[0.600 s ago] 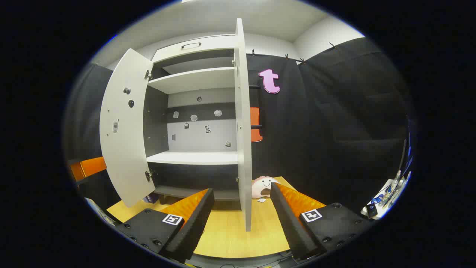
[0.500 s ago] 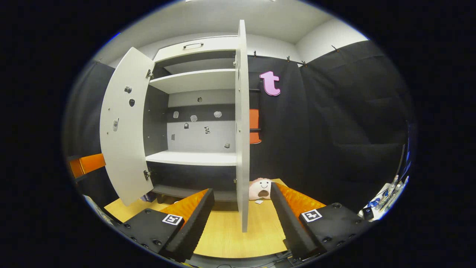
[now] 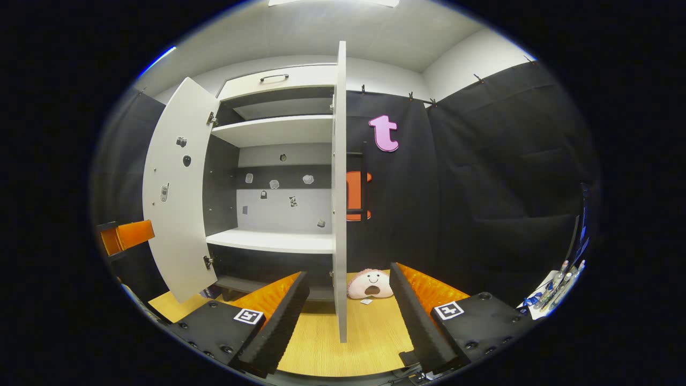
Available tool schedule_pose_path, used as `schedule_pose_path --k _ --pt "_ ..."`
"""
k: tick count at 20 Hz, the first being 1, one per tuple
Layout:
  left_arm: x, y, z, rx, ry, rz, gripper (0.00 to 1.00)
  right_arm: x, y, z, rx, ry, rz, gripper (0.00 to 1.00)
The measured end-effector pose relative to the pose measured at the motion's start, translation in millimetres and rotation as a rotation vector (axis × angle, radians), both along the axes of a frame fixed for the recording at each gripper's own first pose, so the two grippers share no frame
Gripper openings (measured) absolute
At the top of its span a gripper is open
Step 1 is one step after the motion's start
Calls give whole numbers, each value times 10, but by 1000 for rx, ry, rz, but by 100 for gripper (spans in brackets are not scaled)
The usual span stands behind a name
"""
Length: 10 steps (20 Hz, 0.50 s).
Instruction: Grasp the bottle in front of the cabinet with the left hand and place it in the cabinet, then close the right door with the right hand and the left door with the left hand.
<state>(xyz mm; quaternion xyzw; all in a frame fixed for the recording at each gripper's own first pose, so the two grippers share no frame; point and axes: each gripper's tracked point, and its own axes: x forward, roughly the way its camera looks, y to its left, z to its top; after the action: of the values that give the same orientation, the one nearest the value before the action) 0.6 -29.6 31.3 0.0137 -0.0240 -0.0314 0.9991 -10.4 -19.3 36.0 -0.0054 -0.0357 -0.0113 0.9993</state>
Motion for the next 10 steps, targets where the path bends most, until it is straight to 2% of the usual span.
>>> schedule_pose_path --k 1,9,10 --pt "4 -5 -4 0 1 -3 95 -3 7 5 0 -1 2 92" --pt "31 50 -81 6 17 0 95 32 97 -30 -12 12 16 92" --pt "53 47 -92 7 19 -3 92 44 115 -38 -9 16 17 92"
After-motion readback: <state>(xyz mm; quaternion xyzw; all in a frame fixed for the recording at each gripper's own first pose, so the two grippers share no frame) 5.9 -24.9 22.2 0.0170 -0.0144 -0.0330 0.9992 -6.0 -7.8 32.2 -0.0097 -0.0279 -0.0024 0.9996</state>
